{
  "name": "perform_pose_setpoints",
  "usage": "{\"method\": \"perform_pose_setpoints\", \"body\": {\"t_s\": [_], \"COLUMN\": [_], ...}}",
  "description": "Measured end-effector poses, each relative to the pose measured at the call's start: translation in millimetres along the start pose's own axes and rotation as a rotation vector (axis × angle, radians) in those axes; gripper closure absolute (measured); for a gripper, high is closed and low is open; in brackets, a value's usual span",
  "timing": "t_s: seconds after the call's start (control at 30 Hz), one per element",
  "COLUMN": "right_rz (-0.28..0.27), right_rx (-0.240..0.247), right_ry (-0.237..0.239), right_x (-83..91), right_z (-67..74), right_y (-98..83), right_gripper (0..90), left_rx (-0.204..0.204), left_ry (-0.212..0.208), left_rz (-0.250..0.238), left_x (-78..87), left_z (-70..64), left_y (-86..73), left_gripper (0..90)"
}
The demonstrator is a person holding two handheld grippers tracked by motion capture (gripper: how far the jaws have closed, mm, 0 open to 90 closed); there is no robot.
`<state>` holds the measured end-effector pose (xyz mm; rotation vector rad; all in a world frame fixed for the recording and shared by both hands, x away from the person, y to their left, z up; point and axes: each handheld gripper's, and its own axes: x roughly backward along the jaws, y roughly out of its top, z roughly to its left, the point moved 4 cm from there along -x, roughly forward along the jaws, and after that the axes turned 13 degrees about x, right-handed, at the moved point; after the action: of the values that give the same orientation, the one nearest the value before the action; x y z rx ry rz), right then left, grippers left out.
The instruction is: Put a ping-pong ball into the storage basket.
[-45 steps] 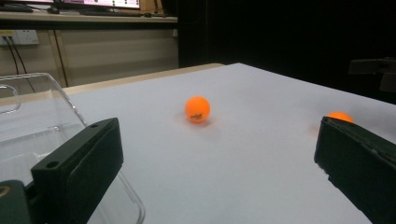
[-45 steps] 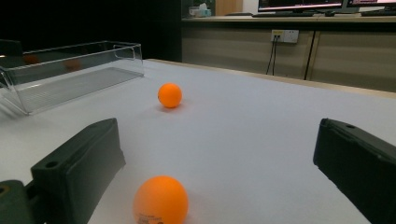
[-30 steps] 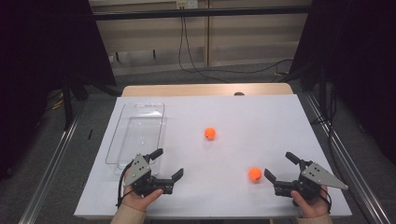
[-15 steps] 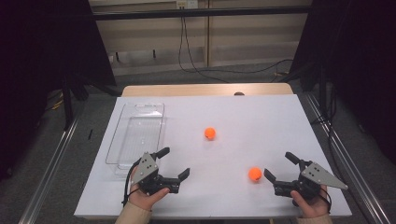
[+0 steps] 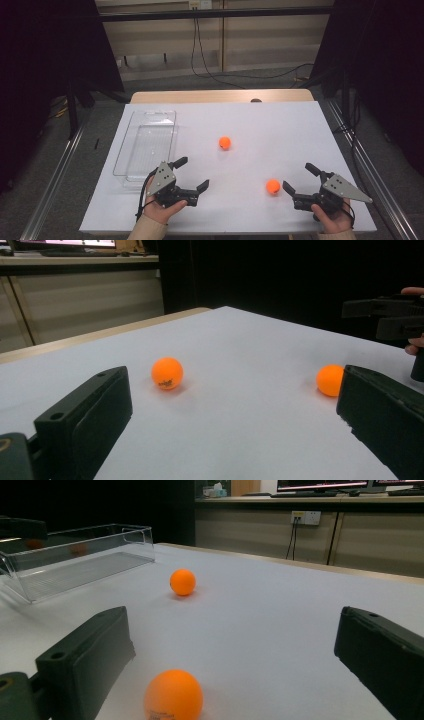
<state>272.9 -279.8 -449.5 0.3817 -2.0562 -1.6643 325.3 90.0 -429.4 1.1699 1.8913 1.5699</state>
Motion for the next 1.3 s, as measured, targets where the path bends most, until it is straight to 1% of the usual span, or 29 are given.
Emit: {"method": "perform_pose_setpoints", "body": {"t_s": [0.07, 0.23, 0.33, 0.7, 0.87, 1.3], "right_rz": [0.0, 0.001, 0.001, 0.004, 0.004, 0.007], "right_rx": [-0.001, -0.003, -0.002, -0.005, -0.005, -0.008], "right_ry": [0.0, 0.0, 0.0, 0.001, 0.0, 0.001], "right_x": [0.0, -0.2, -0.2, -0.3, -0.1, -0.4], "right_z": [0.1, 0.0, 0.1, -0.1, -0.2, -0.3], "right_y": [0.1, -0.1, 0.0, 0.0, 0.1, -0.3], "right_gripper": [1.3, 1.3, 1.4, 1.5, 1.5, 1.6], "left_rx": [0.003, -0.004, 0.0, -0.009, -0.006, -0.008], "left_ry": [-0.004, -0.009, -0.015, -0.028, -0.028, -0.047], "left_rz": [0.0, 0.006, 0.007, 0.019, 0.021, 0.028], "left_x": [-1.7, -5.8, -8.8, -18.6, -20.2, -29.2], "left_z": [-1.1, -3.4, -4.7, -9.7, -9.8, -15.0], "left_y": [-0.1, -0.5, -0.5, -1.3, -1.2, -1.6], "left_gripper": [1.2, 1.2, 1.2, 1.3, 1.3, 1.3]}}
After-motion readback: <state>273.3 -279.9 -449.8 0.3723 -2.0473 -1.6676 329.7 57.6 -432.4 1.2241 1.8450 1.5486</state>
